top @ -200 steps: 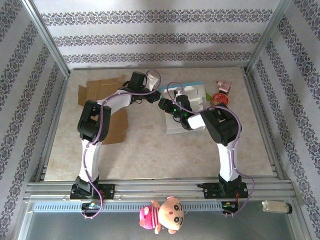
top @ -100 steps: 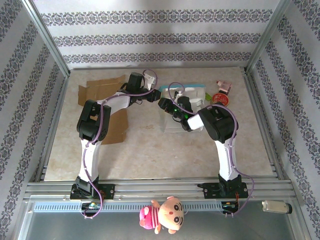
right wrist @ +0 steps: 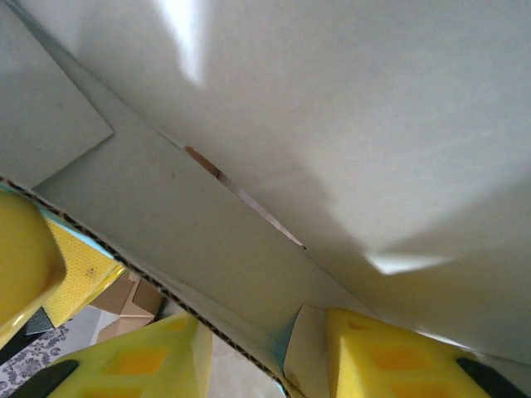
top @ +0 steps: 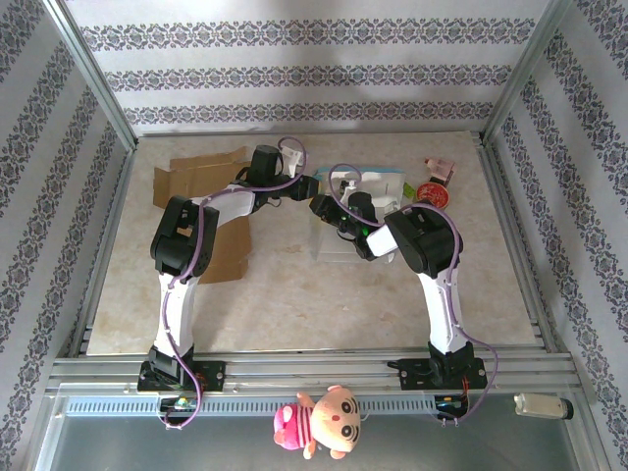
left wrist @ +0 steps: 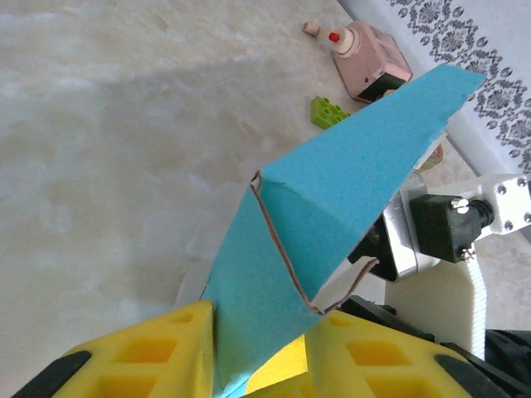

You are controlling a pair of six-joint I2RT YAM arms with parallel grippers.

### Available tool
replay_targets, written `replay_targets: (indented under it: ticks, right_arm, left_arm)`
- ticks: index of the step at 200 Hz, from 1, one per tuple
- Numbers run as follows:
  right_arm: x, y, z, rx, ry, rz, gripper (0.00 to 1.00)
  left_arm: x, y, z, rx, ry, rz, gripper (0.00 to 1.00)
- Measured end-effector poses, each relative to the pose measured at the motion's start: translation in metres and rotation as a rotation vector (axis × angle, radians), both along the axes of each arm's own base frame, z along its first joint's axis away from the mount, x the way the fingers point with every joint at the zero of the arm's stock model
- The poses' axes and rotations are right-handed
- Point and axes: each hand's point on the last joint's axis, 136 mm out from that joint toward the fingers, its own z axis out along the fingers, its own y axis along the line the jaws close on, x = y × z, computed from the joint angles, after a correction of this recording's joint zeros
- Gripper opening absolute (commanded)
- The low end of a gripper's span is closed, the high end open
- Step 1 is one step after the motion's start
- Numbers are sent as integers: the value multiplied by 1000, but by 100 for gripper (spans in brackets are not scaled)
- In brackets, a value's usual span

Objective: Fold the paper box

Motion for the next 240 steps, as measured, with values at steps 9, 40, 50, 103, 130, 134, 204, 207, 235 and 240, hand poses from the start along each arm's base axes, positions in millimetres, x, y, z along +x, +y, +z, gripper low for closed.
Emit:
replay_targets:
  ticks: [9, 40, 50, 103, 130, 134, 204, 207, 235, 240]
  right_arm:
    - [0, 1, 0, -4, -5, 5, 32]
    - [-1, 1, 0, -23, -24, 15, 36]
    - [-1, 1, 0, -25, -26, 18, 37]
    - [-9, -3, 1, -67, -55, 24, 55]
    - [-27, -14, 13, -101, -75, 16, 73]
    - [-31, -17, 15, -111, -77, 10, 75]
    - [-74, -76, 127, -296, -298, -89, 98]
    - [-74, -80, 132, -306, -310, -97, 98]
    - [-70, -104, 173, -466, -413, -147, 98]
    - [-68, -108, 179, -508, -434, -157, 98]
  left_arm:
    - [0, 0, -1, 6, -5, -5, 35]
    - [-2, 0, 0, 40, -18, -33, 31]
    - [-2, 1, -1, 57, -25, -40, 26]
    - [6, 1, -4, 186, -51, -42, 9]
    - [-1, -13, -8, 199, -61, -77, 7]
    - [-3, -15, -8, 199, -60, -81, 7]
    - [-12, -30, -12, 196, -63, -122, 5]
    - [-12, -30, -12, 196, -64, -122, 5]
    - [-12, -30, -12, 207, -83, -134, 3]
    - [-12, -30, -12, 210, -87, -137, 3]
